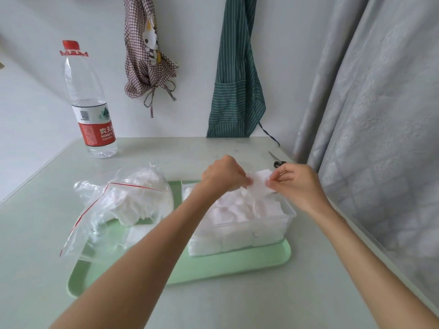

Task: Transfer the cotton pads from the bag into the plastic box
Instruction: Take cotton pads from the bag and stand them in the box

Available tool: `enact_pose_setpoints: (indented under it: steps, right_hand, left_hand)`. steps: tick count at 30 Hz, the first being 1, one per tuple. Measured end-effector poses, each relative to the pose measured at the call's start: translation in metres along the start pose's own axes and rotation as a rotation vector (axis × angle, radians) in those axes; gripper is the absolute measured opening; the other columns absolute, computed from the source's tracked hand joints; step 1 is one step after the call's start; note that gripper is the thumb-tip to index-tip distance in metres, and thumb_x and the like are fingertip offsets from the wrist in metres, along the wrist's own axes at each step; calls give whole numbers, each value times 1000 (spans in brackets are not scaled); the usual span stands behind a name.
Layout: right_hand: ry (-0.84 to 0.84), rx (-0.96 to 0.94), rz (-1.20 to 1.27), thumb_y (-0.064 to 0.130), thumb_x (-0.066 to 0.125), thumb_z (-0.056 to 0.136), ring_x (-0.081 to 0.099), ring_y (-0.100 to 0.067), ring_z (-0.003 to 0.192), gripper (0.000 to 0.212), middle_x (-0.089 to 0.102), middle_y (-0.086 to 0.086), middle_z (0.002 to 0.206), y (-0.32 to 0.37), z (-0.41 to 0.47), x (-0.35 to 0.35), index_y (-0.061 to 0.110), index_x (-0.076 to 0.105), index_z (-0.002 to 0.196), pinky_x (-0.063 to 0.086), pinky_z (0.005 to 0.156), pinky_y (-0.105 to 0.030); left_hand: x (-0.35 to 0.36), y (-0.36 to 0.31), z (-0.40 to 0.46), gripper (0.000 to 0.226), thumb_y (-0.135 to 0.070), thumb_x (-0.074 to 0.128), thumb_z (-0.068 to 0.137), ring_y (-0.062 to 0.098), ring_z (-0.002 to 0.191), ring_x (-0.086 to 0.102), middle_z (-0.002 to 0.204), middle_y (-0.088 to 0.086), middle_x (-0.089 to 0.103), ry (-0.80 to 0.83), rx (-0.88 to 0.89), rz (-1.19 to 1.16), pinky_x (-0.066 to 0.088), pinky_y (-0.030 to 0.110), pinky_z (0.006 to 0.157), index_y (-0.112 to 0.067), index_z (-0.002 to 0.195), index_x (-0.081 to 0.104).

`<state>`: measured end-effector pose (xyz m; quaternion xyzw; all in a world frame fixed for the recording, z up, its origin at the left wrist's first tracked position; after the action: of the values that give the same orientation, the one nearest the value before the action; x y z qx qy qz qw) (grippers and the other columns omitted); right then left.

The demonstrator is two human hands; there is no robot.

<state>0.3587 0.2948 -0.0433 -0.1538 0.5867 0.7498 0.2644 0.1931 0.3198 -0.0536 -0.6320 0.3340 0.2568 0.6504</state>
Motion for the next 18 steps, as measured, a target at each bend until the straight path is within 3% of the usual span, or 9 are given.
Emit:
enact_pose_setpoints:
  steps: [4,8,11,14,18]
  right_hand:
    - [68,-141,-232,16,78,74,57,-6,67,20,63,12,71,6,-4,17,34,69,74,44,70,-24]
    - [81,-232,-508,29,75,78,42,-13,90,22,43,10,78,11,-3,18,34,72,99,32,76,-24]
    - [172,-183,-516,35,70,82,42,-13,94,22,34,13,78,2,2,21,41,69,103,34,79,-27]
    - [261,-129,-471,37,68,83,42,-13,96,26,36,10,81,-8,2,25,42,67,109,39,87,-30]
    - [365,-31,-469,36,70,82,43,-15,97,35,38,8,84,-20,-3,30,42,63,115,42,90,-34]
  left_hand:
    - [4,6,-5,20,-41,74,76,17,80,57,84,-6,65,-70,-33,150,39,26,67,-26,88,72]
    - [-2,-7,-16,25,-40,77,73,15,88,62,90,-10,69,-219,109,242,38,26,68,-28,82,58]
    - [0,-23,-19,17,-39,73,79,13,92,60,94,-12,67,-228,242,371,34,24,66,-30,90,65]
    - [6,-24,-18,27,-46,67,82,15,100,58,101,-11,67,-179,260,456,35,25,68,-32,105,68]
    - [17,-23,-15,32,-49,63,84,17,105,55,108,-6,66,-120,273,502,36,26,72,-30,111,67]
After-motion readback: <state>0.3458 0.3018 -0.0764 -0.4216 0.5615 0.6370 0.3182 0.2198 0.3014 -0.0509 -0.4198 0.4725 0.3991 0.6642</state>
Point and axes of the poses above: each hand's wrist, its own z-axis towards the middle knuckle, its own x-axis out of the palm, y = z × x, the point moved 10 cm from there along z, towards the middle knuckle
